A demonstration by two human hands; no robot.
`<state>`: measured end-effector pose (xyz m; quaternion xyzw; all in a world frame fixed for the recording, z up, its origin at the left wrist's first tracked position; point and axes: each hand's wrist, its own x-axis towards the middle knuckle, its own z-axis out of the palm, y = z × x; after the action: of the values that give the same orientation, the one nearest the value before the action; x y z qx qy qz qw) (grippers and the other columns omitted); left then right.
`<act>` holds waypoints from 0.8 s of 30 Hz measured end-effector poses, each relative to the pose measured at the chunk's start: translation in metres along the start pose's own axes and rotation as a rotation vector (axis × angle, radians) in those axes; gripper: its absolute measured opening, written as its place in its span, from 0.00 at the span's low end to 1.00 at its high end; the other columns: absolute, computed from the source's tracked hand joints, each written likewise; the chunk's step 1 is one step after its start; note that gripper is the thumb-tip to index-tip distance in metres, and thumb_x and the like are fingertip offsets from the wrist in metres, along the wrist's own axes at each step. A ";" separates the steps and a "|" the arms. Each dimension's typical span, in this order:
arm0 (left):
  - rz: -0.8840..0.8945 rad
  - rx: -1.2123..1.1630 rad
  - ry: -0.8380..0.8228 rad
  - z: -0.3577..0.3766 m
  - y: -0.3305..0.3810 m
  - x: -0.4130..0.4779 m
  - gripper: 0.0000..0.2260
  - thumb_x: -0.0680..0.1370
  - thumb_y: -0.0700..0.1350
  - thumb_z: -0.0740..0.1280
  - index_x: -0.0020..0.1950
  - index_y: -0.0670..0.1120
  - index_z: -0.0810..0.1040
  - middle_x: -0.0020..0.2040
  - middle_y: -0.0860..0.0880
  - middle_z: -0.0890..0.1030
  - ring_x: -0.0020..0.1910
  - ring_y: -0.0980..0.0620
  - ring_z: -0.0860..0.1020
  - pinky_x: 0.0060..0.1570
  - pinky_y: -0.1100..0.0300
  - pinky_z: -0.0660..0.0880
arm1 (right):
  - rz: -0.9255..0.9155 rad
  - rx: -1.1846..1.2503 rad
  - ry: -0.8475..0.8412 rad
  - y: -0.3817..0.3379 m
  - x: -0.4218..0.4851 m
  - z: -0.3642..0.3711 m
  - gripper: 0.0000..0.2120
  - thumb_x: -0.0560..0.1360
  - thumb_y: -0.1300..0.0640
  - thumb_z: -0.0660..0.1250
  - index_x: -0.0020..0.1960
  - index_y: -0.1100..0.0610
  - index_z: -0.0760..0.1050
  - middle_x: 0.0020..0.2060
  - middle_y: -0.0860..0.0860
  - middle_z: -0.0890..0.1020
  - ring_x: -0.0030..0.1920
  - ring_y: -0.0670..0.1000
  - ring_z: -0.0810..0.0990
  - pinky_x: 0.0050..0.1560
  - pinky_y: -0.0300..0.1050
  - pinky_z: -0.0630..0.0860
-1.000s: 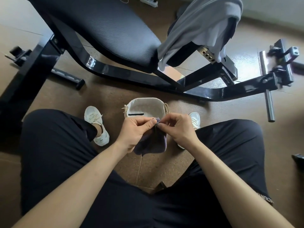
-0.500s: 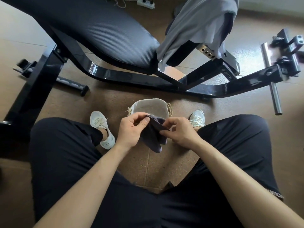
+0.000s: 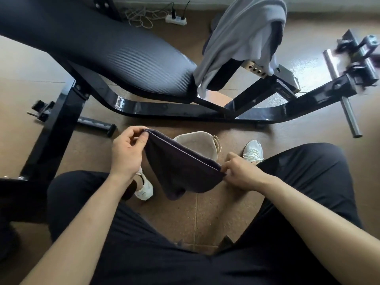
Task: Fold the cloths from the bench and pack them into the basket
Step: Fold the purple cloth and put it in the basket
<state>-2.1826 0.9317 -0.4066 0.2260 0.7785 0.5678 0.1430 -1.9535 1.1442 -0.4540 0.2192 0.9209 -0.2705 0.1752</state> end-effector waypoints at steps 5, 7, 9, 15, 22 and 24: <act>-0.101 0.068 -0.007 -0.018 -0.024 0.033 0.10 0.82 0.41 0.67 0.48 0.57 0.81 0.46 0.53 0.82 0.47 0.55 0.80 0.49 0.59 0.78 | 0.038 0.113 0.242 0.017 0.015 -0.034 0.05 0.76 0.57 0.73 0.51 0.54 0.85 0.53 0.51 0.82 0.50 0.52 0.81 0.55 0.50 0.79; -0.148 0.046 -0.016 -0.017 -0.032 0.041 0.11 0.82 0.40 0.66 0.48 0.56 0.80 0.46 0.52 0.82 0.47 0.55 0.80 0.46 0.61 0.78 | 0.032 0.191 0.288 0.018 0.019 -0.045 0.05 0.76 0.59 0.73 0.51 0.55 0.85 0.46 0.49 0.84 0.47 0.50 0.82 0.53 0.48 0.79; -0.186 0.002 -0.023 -0.015 -0.040 0.052 0.12 0.83 0.38 0.66 0.48 0.55 0.80 0.46 0.51 0.82 0.47 0.55 0.80 0.47 0.59 0.79 | 0.012 0.250 0.336 0.020 0.024 -0.054 0.05 0.76 0.60 0.74 0.51 0.55 0.86 0.43 0.47 0.85 0.45 0.47 0.82 0.52 0.44 0.79; -0.272 -0.038 0.011 -0.007 -0.062 0.080 0.11 0.83 0.36 0.63 0.48 0.50 0.79 0.46 0.49 0.80 0.46 0.55 0.79 0.40 0.68 0.79 | 0.005 0.400 0.502 0.025 0.054 -0.069 0.13 0.70 0.61 0.79 0.53 0.53 0.83 0.39 0.48 0.84 0.41 0.46 0.82 0.46 0.39 0.80; -0.253 0.018 0.090 0.011 -0.075 0.085 0.07 0.83 0.37 0.64 0.54 0.47 0.80 0.45 0.53 0.80 0.44 0.60 0.78 0.43 0.71 0.77 | 0.063 0.232 0.418 0.042 0.079 -0.052 0.04 0.73 0.58 0.77 0.48 0.54 0.86 0.42 0.49 0.81 0.41 0.47 0.78 0.43 0.43 0.75; -0.102 0.065 0.156 0.009 -0.071 0.089 0.10 0.83 0.39 0.65 0.50 0.54 0.79 0.46 0.56 0.80 0.44 0.63 0.79 0.49 0.69 0.76 | -0.037 0.323 0.713 0.040 0.082 -0.056 0.04 0.72 0.60 0.77 0.47 0.58 0.86 0.43 0.51 0.82 0.41 0.49 0.80 0.44 0.42 0.78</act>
<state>-2.2678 0.9665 -0.4740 0.1456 0.8159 0.5500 0.1034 -2.0138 1.2318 -0.4627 0.3075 0.8734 -0.3221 -0.1973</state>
